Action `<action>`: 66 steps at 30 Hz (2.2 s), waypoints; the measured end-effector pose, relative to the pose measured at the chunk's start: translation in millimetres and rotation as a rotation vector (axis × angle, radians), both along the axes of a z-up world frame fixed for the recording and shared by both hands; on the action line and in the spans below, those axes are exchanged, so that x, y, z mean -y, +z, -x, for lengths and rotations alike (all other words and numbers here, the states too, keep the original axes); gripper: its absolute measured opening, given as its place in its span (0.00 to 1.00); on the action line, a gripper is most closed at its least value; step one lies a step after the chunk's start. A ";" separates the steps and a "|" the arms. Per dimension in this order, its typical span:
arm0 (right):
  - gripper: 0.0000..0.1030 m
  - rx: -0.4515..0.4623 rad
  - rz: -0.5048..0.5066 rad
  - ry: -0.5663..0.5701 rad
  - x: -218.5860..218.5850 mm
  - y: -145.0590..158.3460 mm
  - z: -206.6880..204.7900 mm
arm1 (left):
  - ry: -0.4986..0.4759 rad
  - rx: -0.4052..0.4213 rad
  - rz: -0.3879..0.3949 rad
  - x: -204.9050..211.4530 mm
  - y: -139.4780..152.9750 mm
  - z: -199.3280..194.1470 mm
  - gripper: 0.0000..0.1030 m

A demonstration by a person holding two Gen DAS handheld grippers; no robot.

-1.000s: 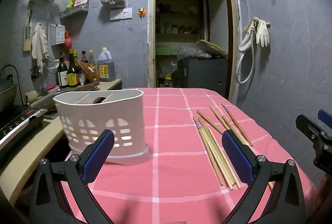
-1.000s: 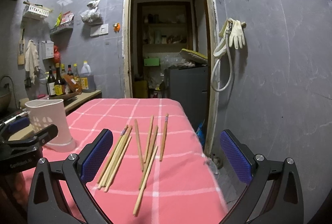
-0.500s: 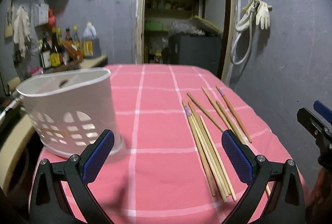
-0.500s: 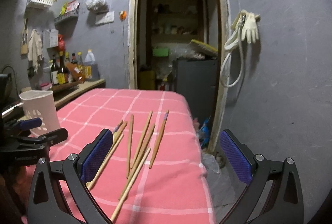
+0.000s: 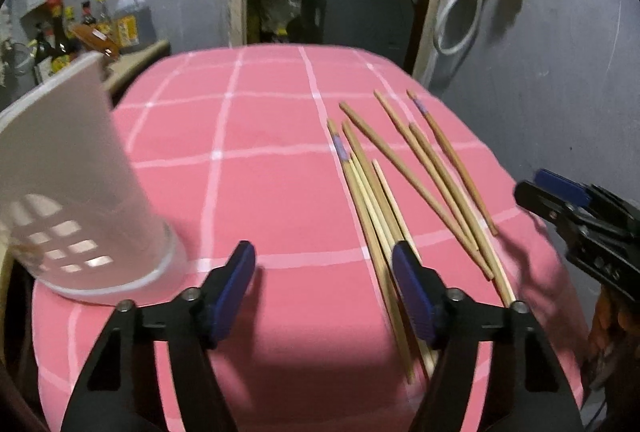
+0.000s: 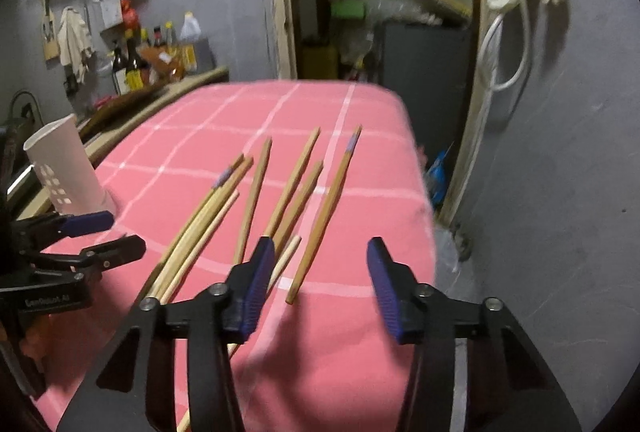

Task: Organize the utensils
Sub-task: 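Move both tools toward the chopstick pile and open the right gripper over one, then close the right gripper on one chopstick and lift it upright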

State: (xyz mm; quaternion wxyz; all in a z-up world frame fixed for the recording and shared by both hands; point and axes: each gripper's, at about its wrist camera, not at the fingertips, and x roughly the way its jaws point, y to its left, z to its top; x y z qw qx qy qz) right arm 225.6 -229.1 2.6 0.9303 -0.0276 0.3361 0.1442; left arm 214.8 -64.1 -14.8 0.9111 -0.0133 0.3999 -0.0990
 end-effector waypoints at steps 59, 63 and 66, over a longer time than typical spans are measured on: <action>0.05 -0.026 -0.600 0.019 5.2 20.9 -12.3 | -0.049 0.139 0.170 -19.9 40.4 -5.5 0.04; 0.05 0.117 -0.604 0.075 -30.3 39.4 3.8 | -0.008 0.291 0.204 -41.4 65.9 11.8 0.04; 0.05 0.191 -0.616 0.106 -56.7 47.1 11.1 | 0.034 0.371 0.227 -59.9 84.0 17.9 0.04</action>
